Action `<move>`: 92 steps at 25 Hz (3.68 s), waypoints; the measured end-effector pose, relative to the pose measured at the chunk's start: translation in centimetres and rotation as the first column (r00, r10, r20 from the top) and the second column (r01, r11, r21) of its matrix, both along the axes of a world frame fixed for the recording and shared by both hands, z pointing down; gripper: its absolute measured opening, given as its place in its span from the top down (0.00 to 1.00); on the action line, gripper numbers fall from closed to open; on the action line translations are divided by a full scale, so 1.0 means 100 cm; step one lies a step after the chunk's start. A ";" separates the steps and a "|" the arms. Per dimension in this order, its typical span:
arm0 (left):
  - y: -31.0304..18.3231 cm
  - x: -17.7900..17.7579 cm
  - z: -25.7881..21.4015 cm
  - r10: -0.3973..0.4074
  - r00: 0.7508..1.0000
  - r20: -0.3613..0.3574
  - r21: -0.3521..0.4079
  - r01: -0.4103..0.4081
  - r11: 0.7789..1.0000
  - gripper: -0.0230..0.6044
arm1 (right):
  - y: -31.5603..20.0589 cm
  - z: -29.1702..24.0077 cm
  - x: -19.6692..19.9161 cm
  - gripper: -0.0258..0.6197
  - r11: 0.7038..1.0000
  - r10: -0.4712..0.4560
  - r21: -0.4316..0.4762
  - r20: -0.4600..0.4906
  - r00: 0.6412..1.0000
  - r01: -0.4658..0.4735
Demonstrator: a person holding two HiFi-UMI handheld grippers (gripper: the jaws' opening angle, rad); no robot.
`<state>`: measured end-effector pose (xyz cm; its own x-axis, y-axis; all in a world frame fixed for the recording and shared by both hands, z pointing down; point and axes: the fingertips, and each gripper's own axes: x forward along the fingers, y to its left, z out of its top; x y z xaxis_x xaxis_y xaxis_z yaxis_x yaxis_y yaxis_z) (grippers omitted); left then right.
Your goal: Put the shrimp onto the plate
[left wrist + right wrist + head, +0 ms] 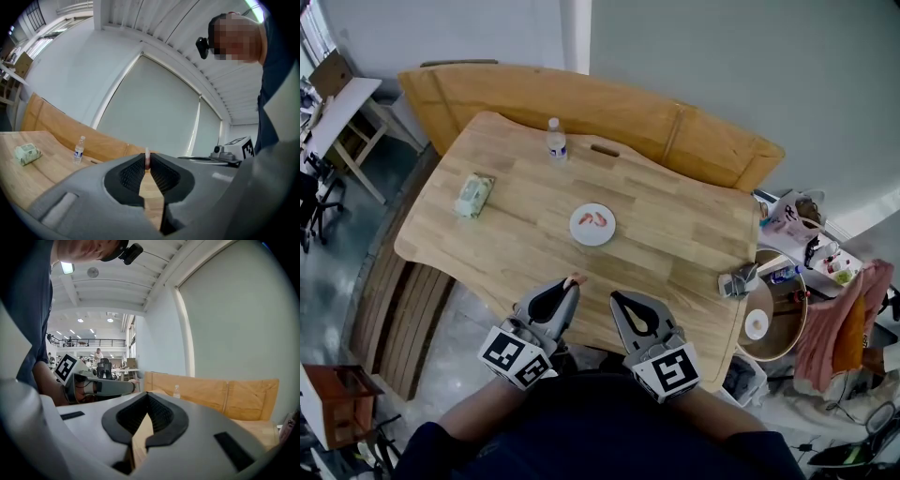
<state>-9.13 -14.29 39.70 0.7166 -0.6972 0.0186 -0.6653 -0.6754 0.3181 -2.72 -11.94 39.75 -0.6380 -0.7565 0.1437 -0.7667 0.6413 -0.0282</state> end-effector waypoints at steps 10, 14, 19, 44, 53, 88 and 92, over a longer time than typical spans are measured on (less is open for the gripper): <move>-0.044 0.017 0.056 -0.014 1.000 0.012 -0.120 0.016 0.993 0.90 | -0.014 0.010 0.024 0.95 1.000 0.015 -0.024 -0.002 1.000 -0.015; -0.066 0.017 0.084 -0.028 1.000 0.005 -0.188 0.029 0.982 0.90 | -0.018 0.017 0.032 0.95 0.999 0.024 -0.036 -0.002 1.000 -0.024; -0.092 0.022 0.118 -0.039 0.999 -0.011 -0.270 0.035 0.962 0.90 | -0.020 0.024 0.041 0.95 0.998 0.025 -0.050 -0.017 1.000 -0.026; -0.207 0.026 0.297 -0.210 0.975 -0.066 -0.670 0.113 0.734 0.90 | -0.036 0.050 0.084 0.95 0.989 0.089 -0.118 -0.057 0.994 -0.095; -0.224 0.028 0.337 -0.269 0.960 -0.072 -0.759 0.122 0.640 0.90 | -0.039 0.066 0.089 0.95 0.983 0.084 -0.157 -0.079 0.993 -0.096; -0.230 0.014 0.366 -0.201 0.958 0.207 -0.766 0.286 0.575 0.86 | -0.041 0.080 0.101 0.95 0.977 0.093 -0.188 -0.070 0.993 -0.105; -0.230 0.010 0.367 -0.165 0.953 0.254 -0.745 0.302 0.596 0.86 | -0.038 0.081 0.099 0.95 0.977 0.086 -0.190 -0.078 0.993 -0.099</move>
